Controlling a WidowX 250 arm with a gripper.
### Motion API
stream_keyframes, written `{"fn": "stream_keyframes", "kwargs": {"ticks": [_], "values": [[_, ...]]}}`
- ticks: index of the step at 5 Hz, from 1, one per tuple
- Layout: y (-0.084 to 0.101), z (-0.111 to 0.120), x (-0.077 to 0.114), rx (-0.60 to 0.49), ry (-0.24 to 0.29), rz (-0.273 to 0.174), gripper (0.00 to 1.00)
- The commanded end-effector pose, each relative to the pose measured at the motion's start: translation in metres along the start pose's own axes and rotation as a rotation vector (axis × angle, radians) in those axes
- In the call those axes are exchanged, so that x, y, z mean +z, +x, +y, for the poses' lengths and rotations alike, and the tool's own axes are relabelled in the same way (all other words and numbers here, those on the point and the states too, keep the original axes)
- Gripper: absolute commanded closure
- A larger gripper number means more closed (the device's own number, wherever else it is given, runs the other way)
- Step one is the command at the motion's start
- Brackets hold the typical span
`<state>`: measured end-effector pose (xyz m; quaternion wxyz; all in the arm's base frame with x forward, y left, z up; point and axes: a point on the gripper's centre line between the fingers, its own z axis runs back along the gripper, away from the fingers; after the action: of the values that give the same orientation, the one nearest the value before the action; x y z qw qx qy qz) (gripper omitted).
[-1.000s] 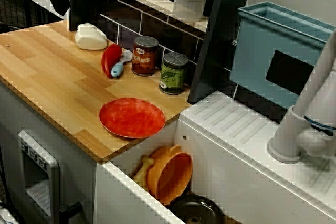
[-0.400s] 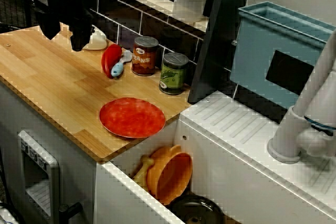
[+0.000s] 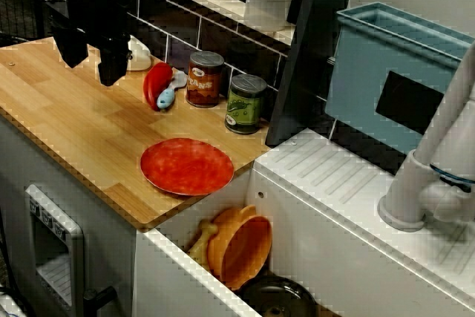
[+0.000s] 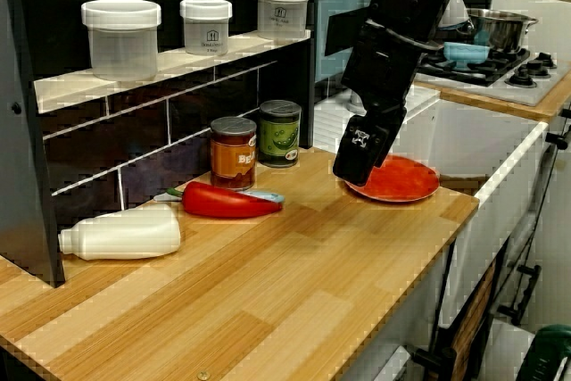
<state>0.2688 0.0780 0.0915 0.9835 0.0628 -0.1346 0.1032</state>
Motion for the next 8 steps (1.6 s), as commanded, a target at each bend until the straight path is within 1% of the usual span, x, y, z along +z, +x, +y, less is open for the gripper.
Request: {"fn": "stream_keyframes", "kwargs": {"ticks": [1, 5, 6, 7, 8], "values": [[0.004, -0.003, -0.005, -0.006, 0.049, -0.027, 0.00], [0.004, -0.003, -0.005, -0.006, 0.049, -0.027, 0.00], [-0.010, -0.011, -0.033, -0.044, 0.069, 0.027, 0.00], [-0.016, -0.021, -0.053, -0.089, 0.091, 0.060, 0.00], [-0.017, -0.026, -0.061, -0.104, 0.104, 0.087, 0.00]]}}
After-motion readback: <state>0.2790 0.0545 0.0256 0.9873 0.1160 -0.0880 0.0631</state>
